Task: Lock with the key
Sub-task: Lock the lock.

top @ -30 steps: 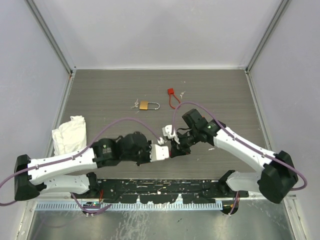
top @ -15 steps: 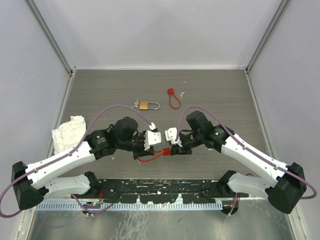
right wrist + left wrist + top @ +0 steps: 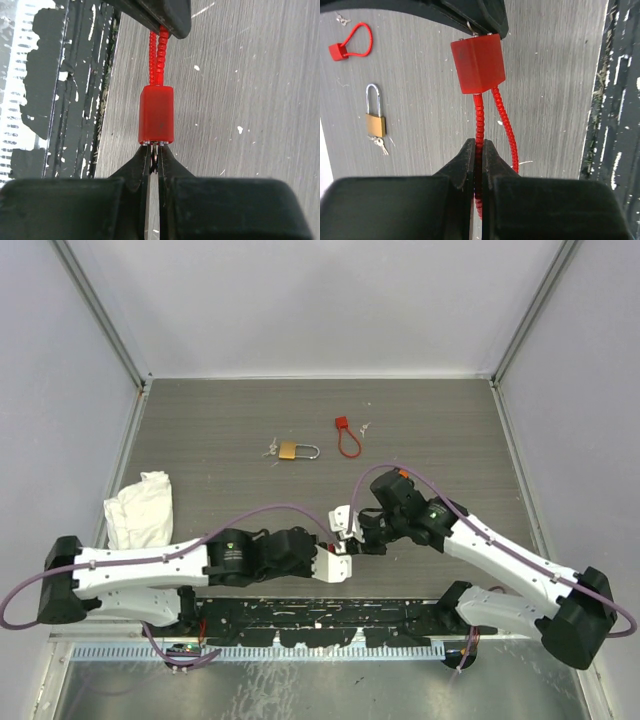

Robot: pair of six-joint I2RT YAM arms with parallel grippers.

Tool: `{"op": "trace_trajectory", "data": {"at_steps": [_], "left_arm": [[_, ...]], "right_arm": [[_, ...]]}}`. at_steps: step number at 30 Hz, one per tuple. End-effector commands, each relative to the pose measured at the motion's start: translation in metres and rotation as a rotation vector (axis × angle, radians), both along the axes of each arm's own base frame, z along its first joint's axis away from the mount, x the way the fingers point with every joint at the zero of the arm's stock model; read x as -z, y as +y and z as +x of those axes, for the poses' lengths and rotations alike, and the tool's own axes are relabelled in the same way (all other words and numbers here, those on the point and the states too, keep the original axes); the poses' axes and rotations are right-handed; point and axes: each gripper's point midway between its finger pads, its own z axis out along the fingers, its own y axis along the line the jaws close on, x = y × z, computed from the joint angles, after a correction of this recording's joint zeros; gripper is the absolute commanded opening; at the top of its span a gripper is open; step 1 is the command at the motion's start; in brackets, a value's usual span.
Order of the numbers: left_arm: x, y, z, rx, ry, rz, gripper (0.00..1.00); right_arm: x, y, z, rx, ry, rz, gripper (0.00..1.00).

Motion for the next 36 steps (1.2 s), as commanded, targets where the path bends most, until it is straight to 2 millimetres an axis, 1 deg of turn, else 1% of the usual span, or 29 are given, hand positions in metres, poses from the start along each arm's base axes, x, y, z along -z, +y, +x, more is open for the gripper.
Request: {"op": "trace_trajectory", "data": {"at_steps": [1,2,4,5,7,9,10,11,13,15,17,18,19,20,21,22,23,24,26,28,30,32,33,34,36], "left_arm": [[0.011,0.031,0.026,-0.079,-0.116,0.168,0.0],[0.009,0.025,0.017,-0.049,-0.038,0.111,0.0],[-0.003,0.015,0.001,-0.009,0.157,-0.039,0.0],[-0.012,0.015,0.002,-0.027,0.236,-0.122,0.0],[-0.036,0.012,-0.006,-0.015,0.393,-0.29,0.0],[-0.056,0.014,-0.02,0.045,0.542,-0.409,0.0],[-0.063,0.016,-0.022,0.052,0.601,-0.448,0.0],[-0.068,0.017,-0.024,0.054,0.653,-0.474,0.0],[-0.07,0.017,-0.027,0.061,0.737,-0.489,0.0],[-0.061,0.014,-0.024,0.039,0.778,-0.462,0.0],[-0.051,0.013,-0.017,0.001,0.768,-0.422,0.0],[-0.047,0.014,-0.011,-0.022,0.731,-0.4,0.0],[-0.043,0.014,-0.005,-0.04,0.652,-0.366,0.0],[-0.039,0.017,0.006,-0.067,0.532,-0.326,0.0],[-0.036,0.015,0.007,-0.051,0.409,-0.279,0.0],[-0.037,0.016,0.015,-0.052,0.265,-0.239,0.0],[-0.041,0.018,0.029,-0.096,0.105,-0.209,0.0],[-0.047,0.019,0.036,-0.111,-0.015,-0.188,0.0],[-0.053,0.021,0.044,-0.129,-0.183,-0.135,0.0],[-0.054,0.018,0.047,-0.125,-0.26,-0.108,0.0],[-0.049,0.015,0.049,-0.127,-0.275,-0.089,0.0],[-0.045,0.012,0.046,-0.123,-0.235,-0.107,0.0],[-0.044,0.011,0.041,-0.112,-0.169,-0.15,0.0],[-0.045,0.008,0.035,-0.098,-0.069,-0.212,0.0],[-0.051,0.005,0.025,-0.076,0.185,-0.369,0.0]], "right_arm": [[0.013,-0.008,-0.016,-0.019,0.125,-0.055,0.01],[0.012,-0.006,-0.025,-0.041,0.203,-0.035,0.01],[0.014,-0.008,-0.032,-0.07,0.298,-0.036,0.01],[0.013,-0.007,-0.029,-0.058,0.315,-0.038,0.01],[0.009,-0.005,-0.026,-0.058,0.34,-0.028,0.01],[0.009,-0.005,-0.018,-0.038,0.279,-0.034,0.01],[0.013,-0.008,-0.011,-0.013,0.226,-0.045,0.01],[0.011,-0.009,-0.004,0.004,0.162,-0.039,0.01],[0.001,-0.01,0.005,0.011,0.036,-0.005,0.01],[-0.012,-0.009,0.011,0.014,-0.043,0.038,0.01],[-0.021,-0.007,0.01,0.004,-0.044,0.045,0.01],[-0.023,-0.005,0.006,-0.012,-0.01,0.044,0.01],[-0.023,-0.004,0.002,-0.023,0.038,0.038,0.01],[-0.024,-0.002,-0.004,-0.04,0.1,0.038,0.01],[-0.024,0.0,-0.01,-0.055,0.166,0.034,0.01],[-0.025,0.002,-0.015,-0.068,0.23,0.028,0.01],[-0.028,0.003,-0.02,-0.082,0.298,0.027,0.01],[-0.031,0.005,-0.022,-0.096,0.356,0.027,0.01],[-0.037,0.009,-0.025,-0.124,0.432,0.017,0.01],[-0.041,0.013,-0.022,-0.131,0.459,0.015,0.01],[-0.038,0.016,-0.014,-0.115,0.397,-0.01,0.01],[-0.036,0.017,-0.006,-0.086,0.217,-0.031,0.01],[-0.03,0.016,-0.002,-0.072,0.126,-0.038,0.01],[-0.03,0.014,0.001,-0.067,0.025,-0.031,0.01],[-0.03,0.009,0.013,-0.054,-0.164,-0.024,0.01]]}}
